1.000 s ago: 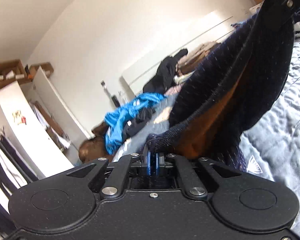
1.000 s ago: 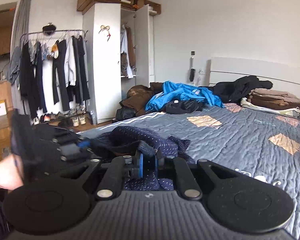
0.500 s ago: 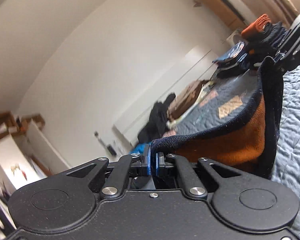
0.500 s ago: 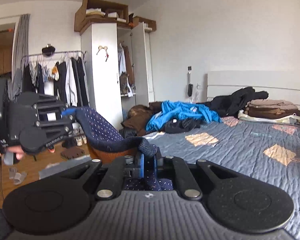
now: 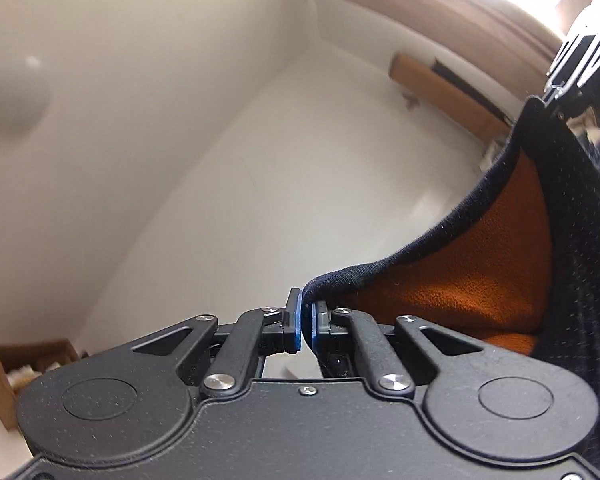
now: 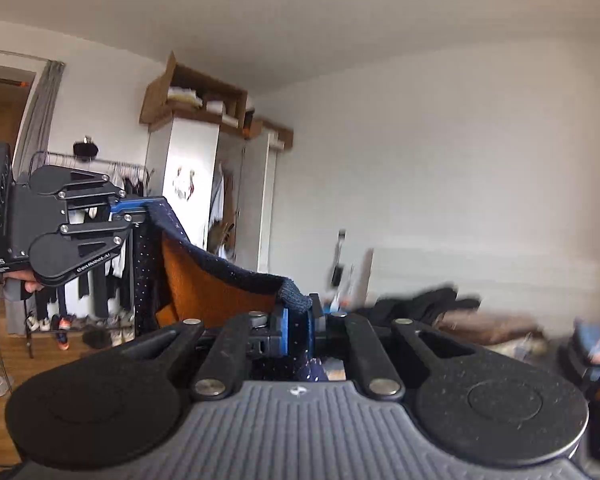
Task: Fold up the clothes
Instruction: 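Lift the navy garment high with both grippers to shake it open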
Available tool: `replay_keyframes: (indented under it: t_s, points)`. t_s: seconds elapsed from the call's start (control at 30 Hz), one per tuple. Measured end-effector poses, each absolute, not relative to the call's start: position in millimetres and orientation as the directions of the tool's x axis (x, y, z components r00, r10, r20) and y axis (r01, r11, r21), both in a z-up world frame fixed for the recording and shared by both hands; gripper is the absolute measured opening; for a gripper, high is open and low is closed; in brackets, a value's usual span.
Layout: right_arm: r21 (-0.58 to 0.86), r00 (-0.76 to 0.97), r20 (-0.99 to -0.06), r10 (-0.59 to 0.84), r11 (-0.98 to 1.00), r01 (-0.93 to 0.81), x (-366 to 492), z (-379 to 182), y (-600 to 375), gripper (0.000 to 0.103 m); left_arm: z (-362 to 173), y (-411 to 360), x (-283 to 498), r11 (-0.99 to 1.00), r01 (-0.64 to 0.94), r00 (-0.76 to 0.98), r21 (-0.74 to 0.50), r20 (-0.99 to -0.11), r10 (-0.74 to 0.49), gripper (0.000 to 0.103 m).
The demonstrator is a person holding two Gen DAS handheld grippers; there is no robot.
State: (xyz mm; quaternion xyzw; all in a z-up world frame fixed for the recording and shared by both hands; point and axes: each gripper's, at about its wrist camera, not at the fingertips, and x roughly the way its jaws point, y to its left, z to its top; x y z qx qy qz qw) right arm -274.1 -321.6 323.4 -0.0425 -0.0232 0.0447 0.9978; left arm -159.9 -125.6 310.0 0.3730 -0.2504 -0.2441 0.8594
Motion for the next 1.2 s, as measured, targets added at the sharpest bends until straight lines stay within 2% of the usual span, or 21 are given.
replay_keyframes:
  t_s: [0.17, 0.37, 0.53, 0.63, 0.77, 0.93, 1.1, 1.2]
  points:
    - [-0.182, 0.991, 0.13, 0.039, 0.983, -0.015, -321.1, 379.4, -312.3, 0.008, 344.2, -130.1, -197.2, 0.632, 0.218, 0.699, 0.744, 0.332, -0.633, 0.005]
    - [-0.305, 0.983, 0.182, -0.032, 0.948, 0.087, -357.6, 418.3, -297.3, 0.008, 357.2, -145.4, -224.6, 0.644, 0.228, 0.632, 0.731, 0.392, -0.668, 0.005]
    - [-0.339, 0.98, 0.172, -0.096, 0.929, 0.15, -350.9, 426.4, -307.0, 0.008, 350.2, -184.7, -212.0, 0.635, 0.249, 0.609, 0.731, 0.392, -0.689, 0.005]
    - [-0.331, 0.979, 0.147, -0.144, 0.925, 0.186, -337.9, 418.6, -326.3, 0.008, 339.9, -225.0, -186.1, 0.617, 0.273, 0.611, 0.738, 0.363, -0.704, 0.005]
    - [-0.312, 0.971, 0.077, -0.226, 0.919, 0.239, -279.2, 393.2, -371.1, 0.008, 316.9, -290.7, -131.1, 0.587, 0.336, 0.625, 0.737, 0.292, -0.724, 0.005]
    - [-0.298, 0.94, -0.033, -0.339, 0.901, 0.314, -184.0, 352.5, -437.3, 0.008, 266.8, -389.0, -42.1, 0.532, 0.444, 0.652, 0.721, 0.147, -0.744, 0.005]
    - [-0.326, 0.878, -0.139, -0.459, 0.858, 0.397, -70.8, 284.2, -510.1, 0.008, 180.1, -484.9, 52.0, 0.485, 0.578, 0.661, 0.657, -0.029, -0.749, 0.005]
    - [-0.331, 0.849, -0.217, -0.482, 0.854, 0.401, -13.2, 225.7, -548.0, 0.008, 114.7, -532.4, 109.4, 0.456, 0.658, 0.656, 0.6, -0.158, -0.738, 0.005]
